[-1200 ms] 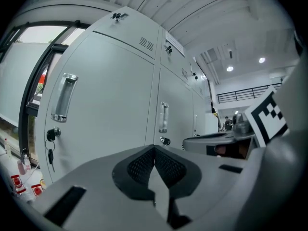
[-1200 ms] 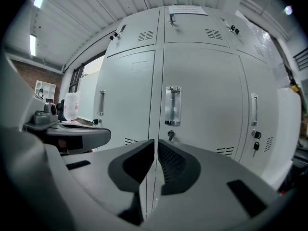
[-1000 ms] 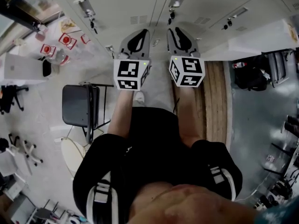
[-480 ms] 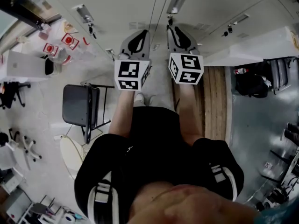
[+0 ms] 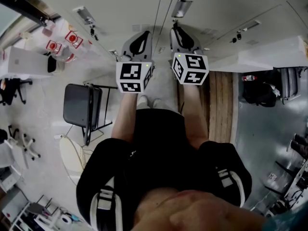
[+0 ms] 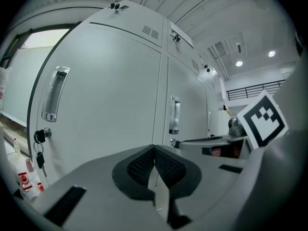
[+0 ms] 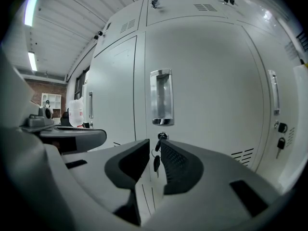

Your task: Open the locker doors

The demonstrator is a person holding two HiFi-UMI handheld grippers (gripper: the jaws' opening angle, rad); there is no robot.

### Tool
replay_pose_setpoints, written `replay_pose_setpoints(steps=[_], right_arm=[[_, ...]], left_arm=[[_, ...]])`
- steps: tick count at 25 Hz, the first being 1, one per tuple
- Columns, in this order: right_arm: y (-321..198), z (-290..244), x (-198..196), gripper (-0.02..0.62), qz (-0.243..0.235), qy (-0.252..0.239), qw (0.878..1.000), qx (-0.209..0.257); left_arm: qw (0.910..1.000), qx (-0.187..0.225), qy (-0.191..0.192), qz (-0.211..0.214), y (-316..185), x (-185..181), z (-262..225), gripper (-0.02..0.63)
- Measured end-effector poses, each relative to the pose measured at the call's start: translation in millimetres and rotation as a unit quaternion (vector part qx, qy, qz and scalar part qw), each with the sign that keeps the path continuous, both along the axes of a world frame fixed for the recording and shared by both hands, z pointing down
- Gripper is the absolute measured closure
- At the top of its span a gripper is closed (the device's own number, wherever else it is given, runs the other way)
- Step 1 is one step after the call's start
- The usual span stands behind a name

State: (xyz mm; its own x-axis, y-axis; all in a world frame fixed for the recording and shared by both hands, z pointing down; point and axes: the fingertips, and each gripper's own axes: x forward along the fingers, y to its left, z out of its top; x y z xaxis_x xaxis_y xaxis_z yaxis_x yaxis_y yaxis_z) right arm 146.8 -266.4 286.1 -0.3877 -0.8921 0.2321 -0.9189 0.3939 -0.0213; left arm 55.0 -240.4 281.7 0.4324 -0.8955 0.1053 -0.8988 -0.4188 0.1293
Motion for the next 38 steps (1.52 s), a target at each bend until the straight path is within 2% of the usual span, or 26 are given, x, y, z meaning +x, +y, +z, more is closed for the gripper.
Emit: replay_pose_setpoints(steps=[4,14,21,30,38], right_arm=[[-3.4,0.5,2.5,0.548,0.005,-0.012,1.000,0.000],[-4.4,1.6,4.3,0.552,-0.009,-0.064,0.998,-0.016],[-5.6,1.9,8.1,0.557,-0.011,-0.142,0.989,-0.035],[-6.7,3.1,13.1,0.557,-0.023,-0.253,0.965,-0.063],[-8.9,5.6,17.0,0.560,-0.024,-0.362,0.927,-0.093]], left_arm=[[1.0000,-0.004,0.000,-0.006,-3.0,-2.3,2.3,0.597],[0.9999,-0.008,-0.008,-0.003,-5.6,2.2,4.2,0.597],[0.9993,-0.016,-0.024,-0.026,-8.4,-1.6,8.6,0.597],[0.9991,-0.019,-0.024,-0.030,-9.5,-4.7,7.9,0.597],[0.9982,-0.005,-0.032,-0.051,-10.0,-7.7,2.5,0.597]])
